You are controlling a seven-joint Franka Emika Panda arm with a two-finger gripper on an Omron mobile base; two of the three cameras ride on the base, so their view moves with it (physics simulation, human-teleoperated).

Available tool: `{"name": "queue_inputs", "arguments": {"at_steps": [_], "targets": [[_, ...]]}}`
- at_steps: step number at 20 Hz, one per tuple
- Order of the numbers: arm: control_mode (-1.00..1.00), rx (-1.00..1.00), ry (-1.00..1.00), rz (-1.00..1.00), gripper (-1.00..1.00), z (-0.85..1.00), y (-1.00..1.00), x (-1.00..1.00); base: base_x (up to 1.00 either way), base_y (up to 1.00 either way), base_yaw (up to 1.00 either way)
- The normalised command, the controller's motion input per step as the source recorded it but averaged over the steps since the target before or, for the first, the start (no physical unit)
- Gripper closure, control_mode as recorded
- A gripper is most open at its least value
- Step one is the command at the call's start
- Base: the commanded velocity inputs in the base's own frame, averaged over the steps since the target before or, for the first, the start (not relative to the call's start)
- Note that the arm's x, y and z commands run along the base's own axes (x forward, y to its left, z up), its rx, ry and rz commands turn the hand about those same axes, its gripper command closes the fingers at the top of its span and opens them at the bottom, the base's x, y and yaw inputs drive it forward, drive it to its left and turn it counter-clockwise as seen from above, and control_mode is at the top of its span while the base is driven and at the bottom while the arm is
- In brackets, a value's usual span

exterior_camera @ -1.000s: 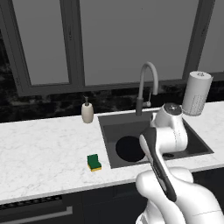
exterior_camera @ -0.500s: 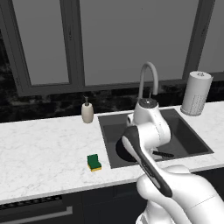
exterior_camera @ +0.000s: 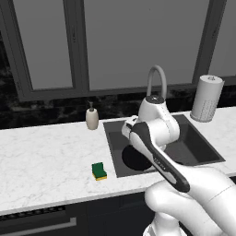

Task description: Pick the pan and sponge and place them into the sink. Then turn on the water.

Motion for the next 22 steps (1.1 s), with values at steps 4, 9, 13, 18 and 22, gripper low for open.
{"name": "queue_inputs", "arguments": {"at_steps": [4, 9, 13, 18, 22], "targets": [[-1.0, 0.0, 0.0, 0.51, -1.0, 0.0, 0.47, 0.0, 0.0, 0.0, 0.0], [-1.0, 0.0, -0.01, 0.5, -1.0, 0.0, 0.53, 0.0, 0.0, 0.0, 0.0], [-1.0, -0.02, -0.07, 0.42, -1.0, -0.06, 0.43, 0.0, 0.0, 0.0, 0.0], [-1.0, -0.12, -0.04, 0.25, -1.0, -0.29, 0.26, 0.0, 0.0, 0.0, 0.0], [-1.0, -0.13, -0.05, 0.15, -1.0, -0.26, 0.3, 0.0, 0.0, 0.0, 0.0]]}}
